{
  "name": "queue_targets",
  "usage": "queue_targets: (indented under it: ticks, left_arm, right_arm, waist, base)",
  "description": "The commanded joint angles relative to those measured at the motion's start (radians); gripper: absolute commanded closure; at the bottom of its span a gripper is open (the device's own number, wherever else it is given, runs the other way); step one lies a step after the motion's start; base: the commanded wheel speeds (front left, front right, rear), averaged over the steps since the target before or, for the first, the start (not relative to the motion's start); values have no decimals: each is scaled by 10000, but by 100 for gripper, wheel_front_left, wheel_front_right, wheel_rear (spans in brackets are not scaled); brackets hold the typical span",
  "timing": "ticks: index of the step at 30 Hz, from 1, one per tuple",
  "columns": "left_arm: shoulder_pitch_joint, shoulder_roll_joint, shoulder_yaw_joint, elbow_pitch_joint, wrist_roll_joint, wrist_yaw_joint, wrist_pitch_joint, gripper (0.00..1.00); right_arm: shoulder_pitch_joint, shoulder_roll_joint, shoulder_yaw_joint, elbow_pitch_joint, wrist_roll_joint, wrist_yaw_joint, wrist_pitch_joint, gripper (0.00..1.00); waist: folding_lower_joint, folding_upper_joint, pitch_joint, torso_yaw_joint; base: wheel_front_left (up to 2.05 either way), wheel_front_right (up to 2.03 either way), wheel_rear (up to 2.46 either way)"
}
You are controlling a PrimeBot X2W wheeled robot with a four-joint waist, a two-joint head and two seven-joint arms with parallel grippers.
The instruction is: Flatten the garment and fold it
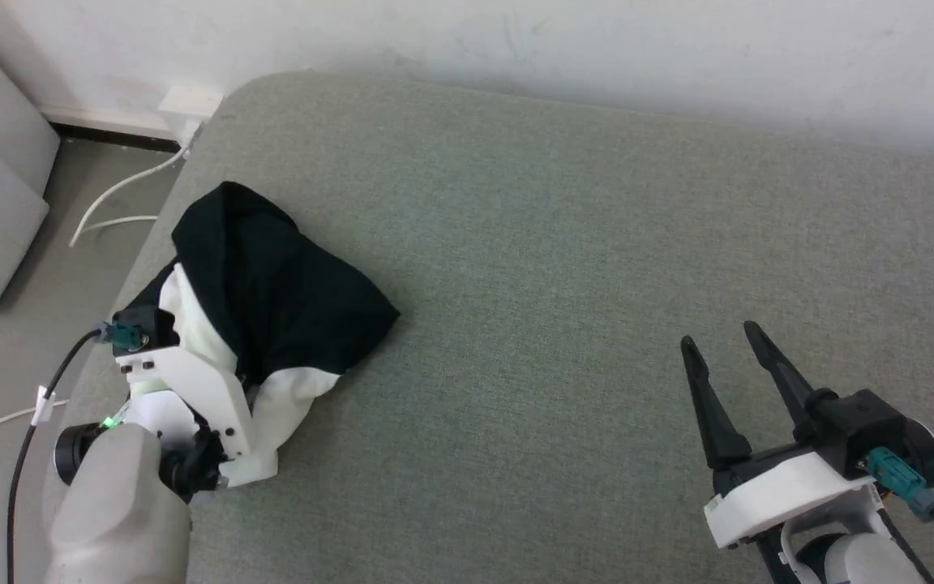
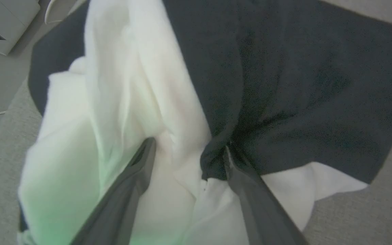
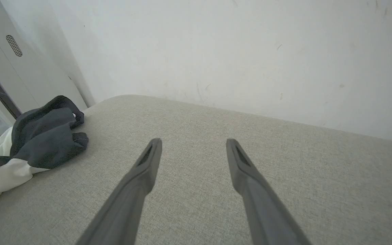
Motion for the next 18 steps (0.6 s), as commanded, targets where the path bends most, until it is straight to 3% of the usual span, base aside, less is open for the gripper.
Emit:
queue_targets:
  ticks: [1, 4, 5, 6, 7, 8, 13, 18]
  left_arm:
    - [-203, 94, -24, 275, -95, -36, 119, 0]
    - [-493, 206, -189, 1076, -258, -89, 795, 0]
    - [-591, 234, -256, 1277, -312, -105, 974, 12]
    - [-680, 257, -361, 1450, -340, -121, 1143, 58]
    - [-759, 271, -500, 1586, -367, -135, 1302, 94]
    - [-834, 297, -628, 1668, -415, -147, 1384, 100]
    - [-1241, 594, -912, 1875, -574, -204, 804, 100]
    - [-1800, 893, -1033, 1615, -376, 5, -1270, 100]
  right_arm:
    - [-149, 18, 34, 35, 78, -18, -71, 0]
    - [-184, 19, 90, 124, 127, -18, -123, 0]
    - [-188, 19, 108, 149, 148, -18, -141, 0]
    - [-191, 20, 125, 171, 169, -18, -158, 0]
    - [-194, 20, 143, 194, 191, -19, -176, 0]
    - [-197, 20, 153, 211, 219, -19, -187, 0]
    - [-186, 22, 156, 292, 336, -20, -248, 0]
    - [-94, 23, 19, 372, 477, -20, -402, 0]
  waist:
    - [-1, -2, 61, -53]
    - [-1, -2, 84, -64]
    - [-1, -2, 84, -56]
    - [-1, -2, 88, -49]
    - [-1, -2, 83, -41]
    - [-1, -2, 77, -25]
    - [-1, -2, -51, 101]
    - [-1, -2, -358, 267]
  base:
    - [0, 0, 0]
    - [0, 0, 0]
    - [0, 0, 0]
    - [0, 0, 0]
    - [0, 0, 0]
    - [0, 0, 0]
    - [0, 0, 0]
    - [0, 0, 0]
